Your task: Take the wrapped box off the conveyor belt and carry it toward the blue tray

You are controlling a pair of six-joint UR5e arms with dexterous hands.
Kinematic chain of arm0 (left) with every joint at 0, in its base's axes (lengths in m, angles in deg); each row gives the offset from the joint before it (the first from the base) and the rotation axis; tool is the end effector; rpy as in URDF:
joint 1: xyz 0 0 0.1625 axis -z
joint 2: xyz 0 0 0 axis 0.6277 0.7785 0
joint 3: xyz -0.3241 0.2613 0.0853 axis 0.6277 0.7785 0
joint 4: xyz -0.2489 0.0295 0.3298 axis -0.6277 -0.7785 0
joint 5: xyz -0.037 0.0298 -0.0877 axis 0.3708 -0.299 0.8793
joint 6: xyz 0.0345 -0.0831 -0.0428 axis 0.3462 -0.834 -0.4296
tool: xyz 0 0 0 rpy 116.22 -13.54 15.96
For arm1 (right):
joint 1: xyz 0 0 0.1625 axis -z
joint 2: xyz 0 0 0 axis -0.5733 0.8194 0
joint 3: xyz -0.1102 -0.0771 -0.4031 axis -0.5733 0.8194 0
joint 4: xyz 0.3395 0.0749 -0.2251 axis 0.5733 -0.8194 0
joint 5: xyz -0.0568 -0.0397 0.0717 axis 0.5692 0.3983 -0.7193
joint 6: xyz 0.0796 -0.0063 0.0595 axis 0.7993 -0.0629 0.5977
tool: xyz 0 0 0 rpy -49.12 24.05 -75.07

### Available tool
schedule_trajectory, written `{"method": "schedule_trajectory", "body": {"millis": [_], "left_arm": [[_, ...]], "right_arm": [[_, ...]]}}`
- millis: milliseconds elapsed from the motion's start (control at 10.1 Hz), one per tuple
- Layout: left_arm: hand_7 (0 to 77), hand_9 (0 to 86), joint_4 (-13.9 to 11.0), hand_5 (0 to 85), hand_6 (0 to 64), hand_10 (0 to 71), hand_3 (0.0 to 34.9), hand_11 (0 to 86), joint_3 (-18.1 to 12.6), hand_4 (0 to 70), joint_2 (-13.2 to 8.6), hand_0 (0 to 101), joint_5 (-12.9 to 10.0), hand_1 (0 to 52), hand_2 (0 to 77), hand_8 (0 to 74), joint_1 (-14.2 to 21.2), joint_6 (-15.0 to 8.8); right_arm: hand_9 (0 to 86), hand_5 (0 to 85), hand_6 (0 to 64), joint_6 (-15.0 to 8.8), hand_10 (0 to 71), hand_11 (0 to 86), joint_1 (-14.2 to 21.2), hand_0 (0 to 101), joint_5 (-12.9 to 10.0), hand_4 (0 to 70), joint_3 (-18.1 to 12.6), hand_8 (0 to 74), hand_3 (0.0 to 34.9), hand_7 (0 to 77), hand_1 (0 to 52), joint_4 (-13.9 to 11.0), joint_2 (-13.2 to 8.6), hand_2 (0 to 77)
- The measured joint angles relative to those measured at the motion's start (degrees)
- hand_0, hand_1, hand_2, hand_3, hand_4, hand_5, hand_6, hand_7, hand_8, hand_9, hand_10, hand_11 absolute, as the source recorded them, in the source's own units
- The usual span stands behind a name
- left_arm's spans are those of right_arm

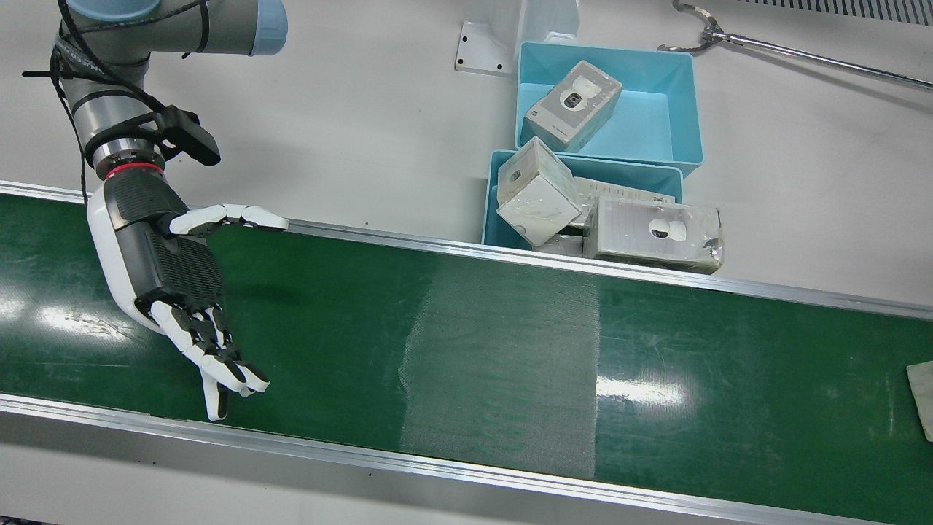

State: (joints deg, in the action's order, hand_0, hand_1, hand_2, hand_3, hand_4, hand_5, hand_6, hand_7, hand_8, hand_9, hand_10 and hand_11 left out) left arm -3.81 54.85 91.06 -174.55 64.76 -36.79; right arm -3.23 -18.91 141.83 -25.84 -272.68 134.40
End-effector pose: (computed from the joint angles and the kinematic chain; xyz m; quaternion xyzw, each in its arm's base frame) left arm -0.2245 -0.5053 0.5257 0.0954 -0.6899 0.7174 0.0170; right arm -0.2586 -0.6025 0.3616 -0.2307 -0.7991 0.5433 0.1141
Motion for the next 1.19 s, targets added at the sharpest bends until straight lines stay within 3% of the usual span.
{"method": "schedule_trajectory", "body": {"millis": [99, 198, 395, 494, 593, 691, 790, 1185], "left_arm": [[0.5, 0.0, 0.0, 1.1, 0.0, 0.5, 0.0, 0.0, 0.0, 0.0, 0.0, 0, 0.0, 0.0, 1.1, 0.5, 0.0, 0.0], [0.5, 0.0, 0.0, 0.5, 0.0, 0.5, 0.0, 0.0, 0.0, 0.0, 0.0, 0, 0.0, 0.0, 1.1, 0.5, 0.0, 0.0], [0.5, 0.0, 0.0, 0.5, 0.0, 0.5, 0.0, 0.0, 0.0, 0.0, 0.0, 0, 0.0, 0.0, 1.1, 0.5, 0.0, 0.0], [0.5, 0.0, 0.0, 0.5, 0.0, 0.5, 0.0, 0.0, 0.0, 0.0, 0.0, 0, 0.0, 0.0, 0.5, 0.5, 0.0, 0.0], [0.5, 0.0, 0.0, 0.5, 0.0, 0.5, 0.0, 0.0, 0.0, 0.0, 0.0, 0, 0.0, 0.0, 0.5, 0.5, 0.0, 0.0], [0.5, 0.0, 0.0, 0.5, 0.0, 0.5, 0.0, 0.0, 0.0, 0.0, 0.0, 0, 0.0, 0.0, 0.5, 0.5, 0.0, 0.0], [0.5, 0.0, 0.0, 0.5, 0.0, 0.5, 0.0, 0.5, 0.0, 0.0, 0.0, 0, 0.0, 0.0, 1.1, 0.5, 0.0, 0.0], [0.5, 0.0, 0.0, 0.5, 0.0, 0.5, 0.0, 0.0, 0.0, 0.0, 0.0, 0, 0.0, 0.0, 1.1, 0.5, 0.0, 0.0]], "right_arm": [[4.9, 10.4, 13.6, -0.2, 5.4, 3.8, 0.6, 52, -0.1, 10.4, 0.3, 0.0, 1.4, 12.5, 21.8, 0.0, -0.3, 21.8], [1.1, 9.8, 6.0, -0.4, 1.1, 3.8, 0.9, 51, -0.2, 10.4, 0.5, 0.0, 1.3, 14.7, 20.2, 0.1, -0.4, 17.5], [1.1, 9.8, 6.0, -0.4, 1.1, 3.3, 1.1, 51, -0.2, 10.4, 0.8, 0.0, 1.3, 13.6, 21.3, 0.2, -0.4, 17.5], [1.6, 8.7, 4.9, -0.2, 1.1, 3.3, 1.1, 51, -0.3, 8.7, 0.8, 0.0, 1.3, 12.0, 18.5, 0.3, -0.4, 15.3], [1.1, 8.7, 3.8, -0.1, 1.1, 4.9, 1.0, 51, -0.3, 7.6, 0.9, 0.0, 1.3, 11.4, 20.2, 0.2, -0.4, 14.7], [1.6, 8.7, 4.4, 0.0, 0.5, 4.4, 0.9, 49, -0.4, 9.3, 0.9, 0.0, 1.4, 12.0, 15.3, 0.3, -0.2, 13.1], [1.6, 10.4, 4.4, 0.4, 0.5, 3.3, 0.8, 49, -0.5, 10.4, 0.7, 0.0, 1.4, 15.3, 16.9, 0.4, -0.1, 12.5], [1.1, 10.4, 4.9, 2.4, 1.1, 3.8, 0.0, 48, -0.4, 8.7, -0.6, 0.0, 1.3, 15.3, 15.8, 0.3, 1.6, 12.5]]}}
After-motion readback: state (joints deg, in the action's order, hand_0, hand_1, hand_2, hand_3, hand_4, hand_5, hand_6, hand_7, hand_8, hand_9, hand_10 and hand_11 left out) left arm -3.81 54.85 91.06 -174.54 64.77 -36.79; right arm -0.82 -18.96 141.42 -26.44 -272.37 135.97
